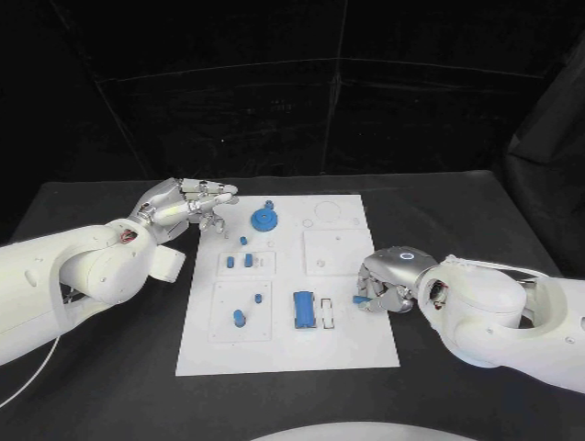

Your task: Assemble the parts on the task board

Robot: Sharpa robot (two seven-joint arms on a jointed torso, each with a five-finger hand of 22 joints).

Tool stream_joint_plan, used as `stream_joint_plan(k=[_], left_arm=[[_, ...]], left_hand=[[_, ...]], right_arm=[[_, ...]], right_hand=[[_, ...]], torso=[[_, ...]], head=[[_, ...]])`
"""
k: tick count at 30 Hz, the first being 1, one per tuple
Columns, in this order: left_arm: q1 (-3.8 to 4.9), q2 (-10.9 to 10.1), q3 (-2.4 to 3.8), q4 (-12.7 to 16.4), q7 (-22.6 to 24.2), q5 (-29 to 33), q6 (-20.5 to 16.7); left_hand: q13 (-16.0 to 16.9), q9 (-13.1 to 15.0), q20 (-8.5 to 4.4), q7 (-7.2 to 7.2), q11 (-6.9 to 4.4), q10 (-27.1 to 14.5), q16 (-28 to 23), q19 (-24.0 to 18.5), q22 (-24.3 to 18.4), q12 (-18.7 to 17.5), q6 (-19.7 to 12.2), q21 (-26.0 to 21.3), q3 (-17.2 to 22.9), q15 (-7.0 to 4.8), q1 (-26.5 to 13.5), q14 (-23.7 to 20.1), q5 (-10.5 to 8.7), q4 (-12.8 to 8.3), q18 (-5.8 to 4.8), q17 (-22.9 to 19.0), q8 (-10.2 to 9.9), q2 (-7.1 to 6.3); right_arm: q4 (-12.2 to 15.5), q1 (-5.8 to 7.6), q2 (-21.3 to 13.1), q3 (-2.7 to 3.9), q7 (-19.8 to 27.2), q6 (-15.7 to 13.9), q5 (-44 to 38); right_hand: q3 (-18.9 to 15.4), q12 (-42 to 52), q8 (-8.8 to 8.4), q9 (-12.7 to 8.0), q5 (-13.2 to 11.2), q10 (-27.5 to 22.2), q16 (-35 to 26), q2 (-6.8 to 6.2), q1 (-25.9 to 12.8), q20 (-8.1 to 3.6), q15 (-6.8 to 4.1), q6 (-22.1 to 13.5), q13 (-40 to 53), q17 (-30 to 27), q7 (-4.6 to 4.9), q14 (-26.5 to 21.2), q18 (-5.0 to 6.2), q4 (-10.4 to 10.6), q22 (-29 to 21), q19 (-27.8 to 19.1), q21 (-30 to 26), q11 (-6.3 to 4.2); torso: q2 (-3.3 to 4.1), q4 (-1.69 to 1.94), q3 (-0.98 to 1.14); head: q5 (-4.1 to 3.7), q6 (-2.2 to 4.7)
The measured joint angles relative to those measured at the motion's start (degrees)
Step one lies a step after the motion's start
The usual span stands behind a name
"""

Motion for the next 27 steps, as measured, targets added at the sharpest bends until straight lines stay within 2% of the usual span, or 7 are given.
stream_joint_plan(k=[7, 15, 18, 20, 27], left_arm=[[0.00, 0.11, 0.00, -0.09, 0.00, 0.00, 0.00], [0.00, 0.15, -0.01, -0.13, 0.00, 0.00, 0.00], [0.00, 0.15, -0.01, -0.13, 0.00, 0.00, 0.00], [-0.02, 0.15, -0.01, -0.12, 0.00, 0.00, 0.00], [-0.02, 0.16, -0.02, -0.05, -0.01, 0.00, 0.00]], left_hand=[[0.00, 0.00, 0.00, 0.00, 0.00, 0.00, 0.00, 0.00, 0.00, 0.00, 0.00, 0.00, 0.00, 0.00, 0.00, 0.00, 0.00, 0.00, 0.00, 0.00, 0.00, 0.00], [0.00, 0.00, 0.00, 0.00, 0.00, 0.00, 0.00, 0.00, 0.01, 0.00, 0.00, 0.00, 0.00, 0.00, 0.00, 0.00, 0.00, 0.00, 0.00, 0.01, 0.00, 0.00], [0.00, 0.00, 0.00, 0.00, 0.00, 0.00, 0.00, 0.00, 0.01, 0.00, 0.00, 0.00, 0.00, 0.00, 0.00, 0.00, 0.00, 0.00, 0.00, 0.01, 0.00, 0.00], [0.00, 0.00, 0.00, 0.00, 0.00, 0.00, 0.00, 0.00, 0.01, 0.00, 0.00, 0.00, 0.00, 0.00, 0.00, 0.00, 0.00, 0.00, 0.00, 0.01, 0.00, 0.00], [0.00, 0.00, 0.00, 0.00, 0.00, 0.00, 0.00, 0.00, 0.01, 0.00, 0.00, 0.00, 0.00, 0.00, 0.00, 0.00, 0.00, 0.00, 0.00, 0.01, 0.00, 0.00]], right_arm=[[1.08, -0.26, -1.46, -0.24, -0.45, -3.84, 9.40], [1.61, -0.43, -1.74, -0.43, -0.53, -6.73, 18.15], [1.71, -0.46, -1.65, -0.44, -0.41, -8.12, 20.70], [1.69, -0.46, -1.41, -0.44, -0.32, -9.05, 22.27], [0.90, -0.46, 0.61, -0.43, -0.27, -11.33, 26.69]], right_hand=[[3.05, 0.00, -0.90, 0.00, 1.49, 0.20, 0.00, -0.44, 0.14, 0.00, 0.00, 0.01, 0.19, 0.35, -0.09, 0.00, 0.00, 1.80, 0.19, 0.00, 0.24, -0.20], [4.59, 0.00, -0.91, -0.07, 1.56, 0.44, 0.00, -2.31, -1.73, 0.00, 0.00, 0.23, 0.46, 0.54, -0.01, 0.00, 0.00, 2.34, 0.27, 0.00, 0.24, 0.01], [4.81, 0.07, -0.90, -0.19, 2.19, 0.83, 0.25, -3.18, -3.13, 0.01, 0.00, 0.56, 0.64, 0.65, 0.06, 0.00, -0.01, 2.38, 0.38, 0.00, 0.24, 0.02], [4.90, 0.40, -0.89, -0.30, 3.53, 0.83, 0.25, -3.53, -4.70, 0.01, 0.00, 0.82, 0.81, 0.81, 0.12, 0.00, 0.00, 2.34, 0.47, 0.00, 0.24, 0.02], [4.61, 1.61, -0.85, -0.45, 5.88, 1.80, 0.92, -3.53, -9.21, -0.09, 0.00, 2.43, 1.72, 1.84, -0.47, 0.00, 0.00, 2.54, 0.96, 0.54, 0.71, -0.13]], torso=[[-0.03, -0.01, 0.00], [-0.02, 0.02, -0.03], [0.01, 0.02, -0.05], [0.01, 0.03, -0.07], [0.06, 0.03, -0.08]], head=[[-0.12, -0.01], [0.02, -0.07], [0.15, -0.07], [0.15, -0.10], [0.25, -0.30]])
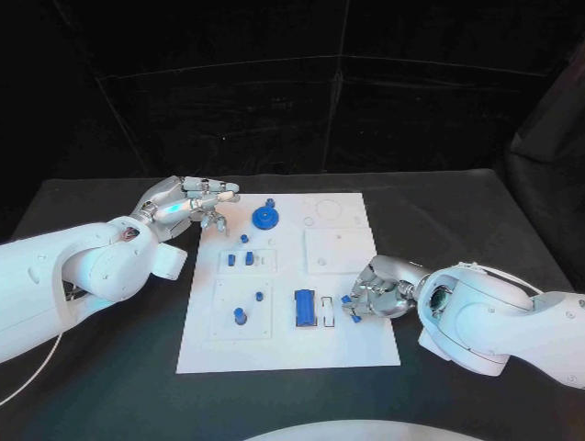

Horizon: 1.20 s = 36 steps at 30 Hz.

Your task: Assemble the parts on the task board

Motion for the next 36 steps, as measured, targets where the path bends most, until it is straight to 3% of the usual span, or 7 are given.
stream_joint_plan(k=[12, 30, 36], left_arm=[[0.00, -0.04, 0.00, 0.08, -0.01, 0.00, 0.01], [0.01, -0.08, -0.01, 0.13, -0.03, 0.00, 0.06], [0.01, -0.10, -0.01, 0.15, -0.03, 0.00, 0.07]], left_hand=[[0.00, 0.00, 0.00, 0.00, 0.00, 0.00, 0.00, 0.00, 0.00, 0.00, 0.00, 0.00, 0.00, 0.00, 0.00, 0.00, 0.00, 0.00, 0.00, 0.00, 0.00, 0.00], [0.00, 0.00, 0.00, 0.00, 0.00, 0.00, 0.00, 0.00, 0.01, 0.00, 0.00, 0.00, 0.00, 0.00, 0.00, 0.00, 0.00, 0.00, 0.00, 0.01, 0.00, 0.00], [0.00, 0.00, 0.00, 0.00, 0.00, 0.00, 0.00, 0.00, 0.01, 0.00, 0.00, 0.00, 0.00, 0.00, 0.00, 0.00, 0.00, 0.00, 0.00, 0.01, 0.00, 0.00]], right_arm=[[-0.83, 0.00, 2.79, 0.01, -0.09, -2.42, 3.52], [-2.03, 0.03, 4.99, 0.05, -1.47, 0.34, 4.67], [-2.28, 0.01, 5.30, 0.01, -1.86, 0.67, 3.98]], right_hand=[[-0.38, 0.79, 0.00, -0.05, -0.01, 0.66, 0.59, 0.53, -1.40, -0.21, 0.00, 1.02, 0.53, 0.84, -0.21, 0.00, -0.01, -0.09, -0.01, 0.60, 0.50, -0.25], [-0.54, 0.79, 0.03, 0.01, -0.01, 0.66, 0.59, 0.50, -2.02, -0.20, -0.21, 1.42, 0.45, 0.84, -0.25, -0.21, -0.01, -0.05, -0.02, 0.59, 0.49, -0.25], [-2.41, 0.78, -0.35, -0.06, -2.21, 0.79, 0.59, 0.31, -5.32, -0.20, -0.43, 1.84, 0.51, 0.83, -0.24, 0.02, -0.01, -0.05, -0.02, 0.59, 0.49, -0.38]], torso=[[0.05, 0.06, 0.02], [-0.08, 0.01, 0.00], [-0.08, 0.00, 0.00]], head=[[0.37, -0.36], [0.60, -0.63], [0.61, -0.51]])
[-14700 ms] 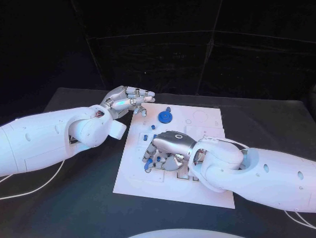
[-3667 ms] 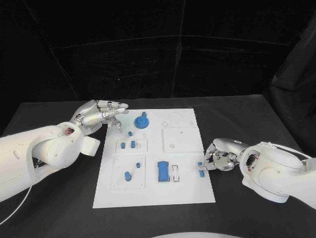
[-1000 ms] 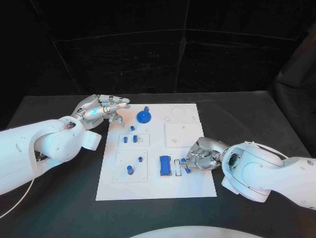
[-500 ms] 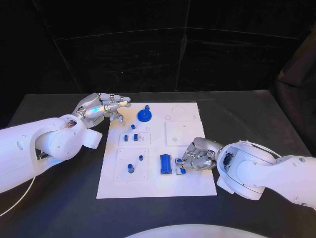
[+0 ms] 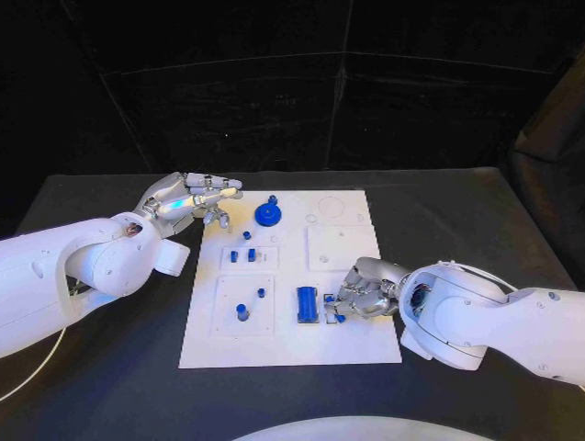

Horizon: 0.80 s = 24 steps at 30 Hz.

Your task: Assemble the parts on the task board

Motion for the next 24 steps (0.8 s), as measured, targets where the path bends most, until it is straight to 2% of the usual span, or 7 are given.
stream_joint_plan(k=[4, 7, 11, 13, 15, 19, 24], left_arm=[[0.00, -0.01, 0.00, 0.01, 0.00, 0.00, 0.01], [0.00, -0.03, 0.00, 0.02, -0.01, 0.00, 0.01], [0.00, -0.05, 0.00, 0.05, -0.02, 0.00, 0.02], [0.00, -0.06, 0.00, 0.07, -0.02, 0.00, 0.02], [0.00, -0.08, 0.00, 0.09, -0.02, 0.00, 0.02], [0.00, -0.12, 0.00, 0.13, -0.04, 0.00, 0.03], [0.00, -0.18, 0.00, 0.14, -0.08, 0.00, 0.04]], left_hand=[[0.00, 0.00, 0.00, 0.00, 0.00, 0.00, 0.00, 0.00, 0.00, 0.00, 0.00, 0.00, 0.00, 0.00, 0.00, 0.00, 0.00, 0.00, 0.00, 0.00, 0.00, 0.00], [0.00, 0.00, 0.00, 0.00, 0.00, 0.00, 0.00, 0.00, 0.00, 0.00, 0.00, 0.00, 0.00, 0.00, 0.00, 0.00, 0.00, 0.00, 0.00, 0.00, 0.00, 0.00], [0.00, 0.00, 0.00, 0.00, 0.00, 0.00, 0.00, 0.00, 0.00, 0.00, 0.00, 0.00, 0.00, 0.00, 0.00, 0.00, 0.00, 0.00, 0.01, 0.00, 0.00, 0.00], [0.00, 0.00, 0.00, 0.00, 0.00, 0.00, 0.00, 0.00, 0.00, 0.00, 0.00, 0.00, 0.00, 0.00, 0.00, 0.00, 0.00, 0.00, 0.00, 0.00, 0.00, 0.00], [0.00, 0.00, 0.00, 0.00, 0.00, 0.00, 0.00, 0.00, 0.00, 0.00, 0.00, 0.00, 0.00, 0.00, 0.00, 0.00, 0.00, 0.00, 0.00, 0.00, 0.00, 0.00], [0.00, 0.00, 0.00, 0.00, 0.00, 0.00, 0.00, 0.00, 0.00, 0.00, 0.00, 0.00, 0.00, 0.00, 0.00, 0.00, 0.00, 0.00, 0.00, 0.00, 0.00, 0.00], [0.00, 0.00, 0.00, 0.00, 0.00, 0.00, 0.00, 0.00, -0.09, 0.27, 0.00, 0.00, 0.00, 0.00, 0.00, 0.00, 0.00, 0.00, 0.01, -0.18, 0.00, 0.00]], right_arm=[[-0.09, -0.01, 0.19, 0.00, -0.20, -0.03, -0.65], [-0.10, -0.01, 0.28, 0.00, -0.32, -0.09, -1.09], [-0.11, -0.01, 0.40, -0.01, -0.47, -0.12, -1.62], [-0.11, -0.01, 0.44, -0.01, -0.54, -0.13, -1.85], [-0.11, -0.02, 0.47, -0.02, -0.58, -0.12, -2.03], [-0.11, -0.02, 0.51, -0.02, -0.64, -0.03, -2.33], [-0.09, -0.02, 0.53, -0.02, -0.69, 0.22, -2.63]], right_hand=[[-0.88, 0.00, -0.30, -0.03, -2.63, 0.08, 0.00, 0.43, -1.58, 0.00, 0.00, 0.20, 0.25, 0.00, -0.20, 0.00, 0.00, -0.09, 0.00, 0.00, 0.00, -0.07], [-1.04, 0.00, -0.30, -0.05, -2.81, 0.30, 0.00, 0.61, -1.75, 0.00, 0.00, 0.36, 0.45, 0.10, -0.05, 0.00, 0.00, 0.06, 0.00, 0.00, 0.00, 0.15], [-1.20, 0.64, -0.30, -0.10, -2.81, 0.49, 0.21, 0.99, -2.14, 0.00, 0.00, 0.74, 0.95, 0.48, -0.37, 0.00, 0.00, -0.10, 0.00, 0.00, 0.00, -0.07], [-1.20, 1.65, -0.31, -0.13, -2.81, 1.05, 0.77, 1.69, -2.18, -0.24, 0.00, 1.37, 1.57, 1.13, -0.50, 0.00, -0.05, -0.10, -0.01, 0.24, 0.19, -0.36], [-1.20, 2.29, -0.32, -0.06, -2.81, 1.31, 0.95, 2.21, -1.90, -0.31, 0.00, 1.65, 2.01, 1.67, -0.77, 0.00, -0.92, -0.10, -0.01, 0.31, 0.37, -0.48], [-1.24, 2.67, -0.31, -0.01, -2.85, 1.72, 1.29, 2.27, -1.86, -0.52, -0.01, 2.07, 2.41, 2.19, -0.81, -0.02, -0.91, -0.09, -0.01, 0.52, 0.56, -0.48], [-2.91, 2.96, -0.31, -0.01, -4.85, 2.15, 1.62, 2.68, -3.47, -0.41, -0.42, 2.55, 2.77, 2.81, -0.91, 0.00, -0.92, -0.01, -0.01, 0.86, 0.77, -0.67]], torso=[[0.05, 0.00, 0.02], [0.08, 0.00, 0.02], [0.09, -0.03, 0.02], [0.10, -0.03, 0.02], [0.10, -0.04, 0.02], [0.10, -0.04, 0.02], [0.06, -0.04, 0.02]], head=[[0.01, 0.09], [0.01, 0.11], [0.01, 0.11], [0.01, 0.07], [0.01, 0.02], [-0.06, -0.08], [-0.09, -0.16]])
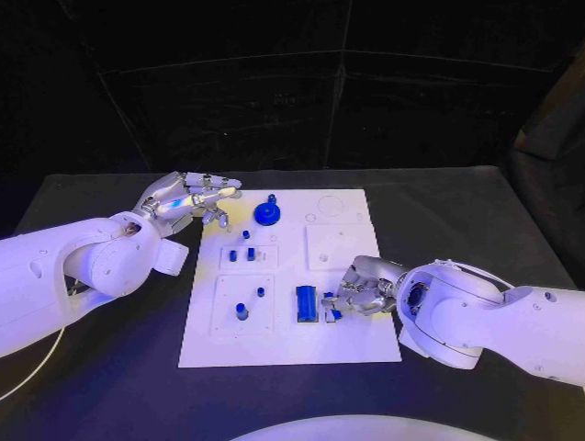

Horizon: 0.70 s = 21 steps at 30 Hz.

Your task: Assemble the parts on the task board

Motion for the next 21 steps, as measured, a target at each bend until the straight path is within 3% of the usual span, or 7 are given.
stream_joint_plan(k=[4, 7, 12, 21], left_arm=[[0.00, -0.03, 0.00, 0.01, -0.03, 0.00, 0.01], [0.00, -0.04, 0.00, 0.01, -0.05, 0.00, 0.01], [0.00, -0.04, 0.00, -0.04, -0.07, 0.00, 0.03], [0.00, -0.01, 0.00, -0.08, -0.09, 0.00, 0.05]], left_hand=[[0.00, 0.00, 0.00, 0.00, 0.00, 0.00, 0.00, 0.00, 0.00, 0.00, 0.00, 0.00, 0.00, 0.00, 0.00, 0.00, 0.00, 0.00, 0.00, 0.00, 0.00, 0.00], [0.00, 0.00, 0.00, 0.00, 0.00, 0.00, 0.00, 0.00, 0.00, 0.00, 0.00, 0.00, 0.00, 0.00, 0.00, 0.00, 0.00, 0.00, 0.00, 0.00, 0.00, 0.00], [0.00, 0.00, 0.00, 0.00, 0.00, 0.00, 0.00, 0.00, 0.01, 0.00, 0.00, 0.00, 0.00, 0.00, 0.00, 0.00, 0.00, 0.00, 0.00, 0.01, 0.00, 0.00], [0.00, 0.00, 0.00, 0.00, 0.00, 0.00, 0.00, 0.00, 0.01, 0.00, 0.00, 0.00, 0.00, 0.00, 0.00, 0.00, 0.00, 0.00, 0.00, 0.01, 0.00, 0.00]], right_arm=[[0.19, 0.00, -0.13, 0.00, -0.01, 0.21, -0.24], [0.45, 0.00, -0.37, 0.00, -0.01, 0.30, -0.46], [0.82, 0.00, -0.75, 0.01, 0.04, 0.36, -0.83], [1.13, 0.00, -1.39, 0.01, 0.18, 0.44, -1.32]], right_hand=[[-1.47, 0.00, 0.00, 0.00, -3.29, 0.21, 0.26, 0.02, -1.94, -0.09, 0.00, 0.49, 0.22, 0.26, -0.12, 0.00, 0.01, 0.01, 0.00, 0.09, 0.00, -0.04], [-3.15, 0.00, 0.00, 0.06, -7.55, 0.28, 0.27, 0.51, -3.58, -0.09, 0.00, 0.69, 0.43, 0.53, -0.33, 0.00, 0.01, 0.01, 0.00, 0.09, 0.23, -0.12], [-4.84, 0.00, -0.27, 0.14, -10.99, 0.69, 0.36, 1.30, -5.00, -0.29, 0.00, 0.96, 0.67, 0.77, -0.24, 0.00, 0.02, 0.10, 0.00, 0.29, 0.23, -0.12], [-5.74, -0.15, -0.45, 0.14, -11.97, 0.68, 0.48, 1.52, -5.50, -0.29, 0.00, 0.96, 0.74, 0.85, -0.24, 0.00, 0.02, -0.06, 0.00, 0.29, 0.23, -0.12]], torso=[[-0.03, 0.01, 0.00], [-0.04, 0.00, 0.02], [-0.05, -0.01, 0.02], [-0.07, -0.01, 0.03]], head=[[0.01, 0.00], [0.03, 0.02], [-0.05, 0.10], [-0.20, 0.21]])
